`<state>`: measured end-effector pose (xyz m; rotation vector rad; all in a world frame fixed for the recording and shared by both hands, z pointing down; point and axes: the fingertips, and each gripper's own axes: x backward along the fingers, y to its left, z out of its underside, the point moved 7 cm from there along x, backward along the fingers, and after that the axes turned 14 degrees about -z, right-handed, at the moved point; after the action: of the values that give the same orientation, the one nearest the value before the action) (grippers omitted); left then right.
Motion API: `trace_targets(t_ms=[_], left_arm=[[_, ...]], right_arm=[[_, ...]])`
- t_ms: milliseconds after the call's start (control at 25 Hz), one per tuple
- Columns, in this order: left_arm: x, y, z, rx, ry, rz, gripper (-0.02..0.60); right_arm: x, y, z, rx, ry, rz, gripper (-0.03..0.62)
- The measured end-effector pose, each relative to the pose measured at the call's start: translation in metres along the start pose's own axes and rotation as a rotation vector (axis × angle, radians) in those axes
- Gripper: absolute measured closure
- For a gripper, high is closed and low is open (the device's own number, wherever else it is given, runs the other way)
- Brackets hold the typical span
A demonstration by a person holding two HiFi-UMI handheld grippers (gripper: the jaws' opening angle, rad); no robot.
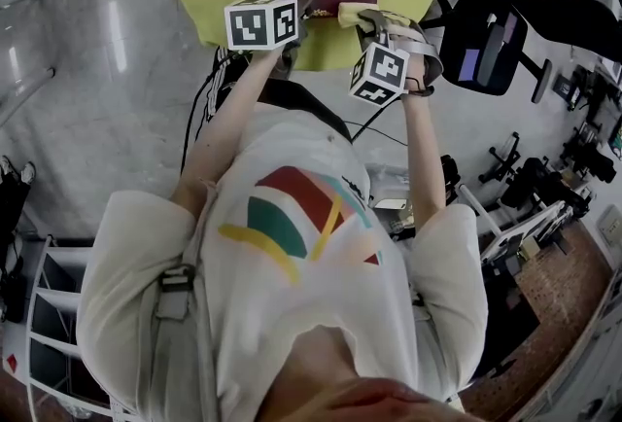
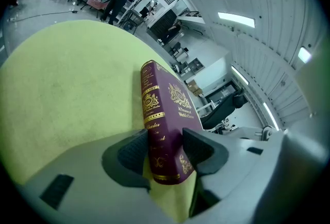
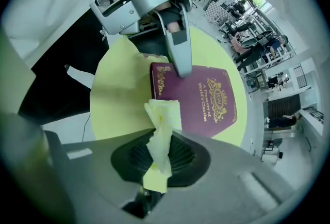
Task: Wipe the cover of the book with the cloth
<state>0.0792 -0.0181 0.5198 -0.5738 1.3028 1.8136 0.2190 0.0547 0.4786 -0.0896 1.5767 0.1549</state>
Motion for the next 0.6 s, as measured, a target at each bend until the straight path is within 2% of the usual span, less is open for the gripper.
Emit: trace_targets(t_ms=[360,480,560,600], left_arm=[[-0.001,-0.001,0.001,-0.019,0.0,-0.007,0.373],[0.01,-0.006,-0.007,-0.119,-0.026,-0.044,0.374],[0.022,-0.012,-0.018,-0.181,-0.084,-0.053,0.377],[0.028,-0.015,-0.024,-0.187,-0.116,-0.049,0.392]], right_arm=[[-0.002,0.0,0.001,-0.02,-0.011,-0.006,0.565],[-0.001,-0.001,0.0,-0.02,-0.013,-0.007,0.565],[-0.001,-0.002,0.0,-0.016,-0.008,-0.003,0.565],[0.0,-0.002,0.0,-0.013,-0.003,-0.003,0.565]])
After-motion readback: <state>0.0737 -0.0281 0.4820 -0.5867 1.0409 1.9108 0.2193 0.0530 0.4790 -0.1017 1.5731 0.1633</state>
